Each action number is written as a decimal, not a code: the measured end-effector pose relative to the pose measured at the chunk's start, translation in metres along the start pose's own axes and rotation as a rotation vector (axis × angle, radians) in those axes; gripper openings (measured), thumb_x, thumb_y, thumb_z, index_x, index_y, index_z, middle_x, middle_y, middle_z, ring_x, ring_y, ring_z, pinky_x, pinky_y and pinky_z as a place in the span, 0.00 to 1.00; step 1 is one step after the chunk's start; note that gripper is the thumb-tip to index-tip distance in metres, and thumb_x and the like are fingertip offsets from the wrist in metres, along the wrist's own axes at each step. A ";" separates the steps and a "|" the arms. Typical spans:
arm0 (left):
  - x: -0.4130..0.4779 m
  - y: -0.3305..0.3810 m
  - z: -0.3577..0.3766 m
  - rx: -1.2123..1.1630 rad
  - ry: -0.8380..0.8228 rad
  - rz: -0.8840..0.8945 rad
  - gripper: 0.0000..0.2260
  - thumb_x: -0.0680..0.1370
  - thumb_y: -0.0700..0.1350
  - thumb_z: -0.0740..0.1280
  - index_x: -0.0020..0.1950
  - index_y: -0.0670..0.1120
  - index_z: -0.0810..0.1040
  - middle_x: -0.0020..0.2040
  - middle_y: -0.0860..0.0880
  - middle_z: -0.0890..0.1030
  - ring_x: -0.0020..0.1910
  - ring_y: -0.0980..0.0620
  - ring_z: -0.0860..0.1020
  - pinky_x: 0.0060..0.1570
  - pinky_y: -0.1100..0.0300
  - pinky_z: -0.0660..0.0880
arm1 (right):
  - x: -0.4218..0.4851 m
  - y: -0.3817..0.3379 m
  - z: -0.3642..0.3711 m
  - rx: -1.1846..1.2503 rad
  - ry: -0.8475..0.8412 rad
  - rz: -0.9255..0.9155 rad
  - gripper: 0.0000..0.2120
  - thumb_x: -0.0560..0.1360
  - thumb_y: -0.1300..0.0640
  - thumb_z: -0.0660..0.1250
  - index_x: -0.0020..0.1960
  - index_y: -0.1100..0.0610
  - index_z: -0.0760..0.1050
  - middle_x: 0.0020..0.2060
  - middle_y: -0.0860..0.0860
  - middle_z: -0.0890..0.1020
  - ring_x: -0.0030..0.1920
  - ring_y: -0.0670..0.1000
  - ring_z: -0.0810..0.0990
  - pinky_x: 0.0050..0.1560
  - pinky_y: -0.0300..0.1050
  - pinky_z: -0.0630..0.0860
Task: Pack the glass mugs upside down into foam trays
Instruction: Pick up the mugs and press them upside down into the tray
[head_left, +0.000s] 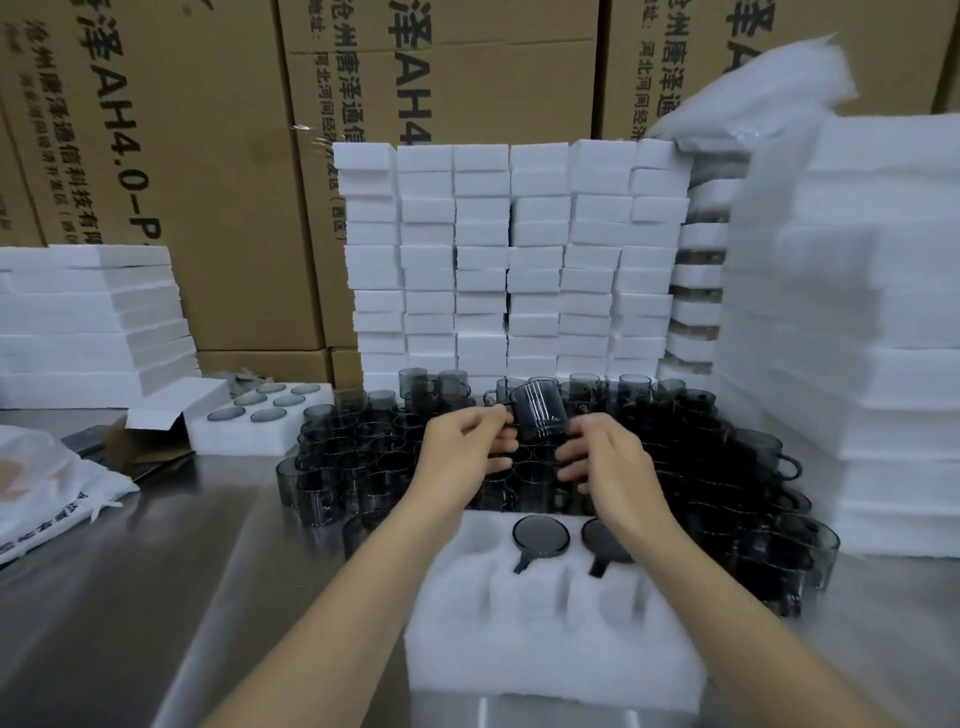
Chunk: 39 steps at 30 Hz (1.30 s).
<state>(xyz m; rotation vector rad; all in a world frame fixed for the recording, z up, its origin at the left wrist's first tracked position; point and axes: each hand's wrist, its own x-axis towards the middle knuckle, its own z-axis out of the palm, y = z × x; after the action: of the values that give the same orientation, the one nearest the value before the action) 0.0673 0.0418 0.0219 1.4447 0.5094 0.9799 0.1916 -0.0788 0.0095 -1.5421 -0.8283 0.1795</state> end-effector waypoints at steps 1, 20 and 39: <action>-0.006 -0.003 0.002 -0.042 -0.004 -0.011 0.09 0.86 0.45 0.69 0.51 0.43 0.87 0.40 0.50 0.86 0.39 0.57 0.84 0.40 0.63 0.83 | 0.000 0.000 0.002 0.097 0.033 0.012 0.13 0.87 0.50 0.58 0.55 0.47 0.81 0.47 0.54 0.88 0.38 0.52 0.85 0.41 0.48 0.76; -0.031 -0.008 0.007 0.104 -0.023 0.314 0.08 0.87 0.45 0.66 0.53 0.48 0.85 0.44 0.55 0.87 0.42 0.57 0.85 0.39 0.62 0.81 | -0.025 0.009 -0.012 -0.047 0.019 -0.274 0.30 0.73 0.31 0.66 0.73 0.40 0.74 0.52 0.40 0.84 0.50 0.40 0.83 0.49 0.34 0.78; -0.041 -0.008 0.010 0.419 -0.031 0.639 0.08 0.74 0.39 0.82 0.46 0.46 0.84 0.49 0.54 0.83 0.52 0.50 0.82 0.42 0.62 0.77 | -0.023 0.015 -0.015 -0.176 0.084 -0.610 0.39 0.74 0.69 0.72 0.78 0.40 0.69 0.67 0.34 0.75 0.67 0.46 0.78 0.56 0.45 0.82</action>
<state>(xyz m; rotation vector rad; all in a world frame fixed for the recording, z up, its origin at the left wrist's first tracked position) 0.0550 0.0042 0.0049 2.0641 0.2299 1.4012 0.1894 -0.1031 -0.0099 -1.3775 -1.2301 -0.4101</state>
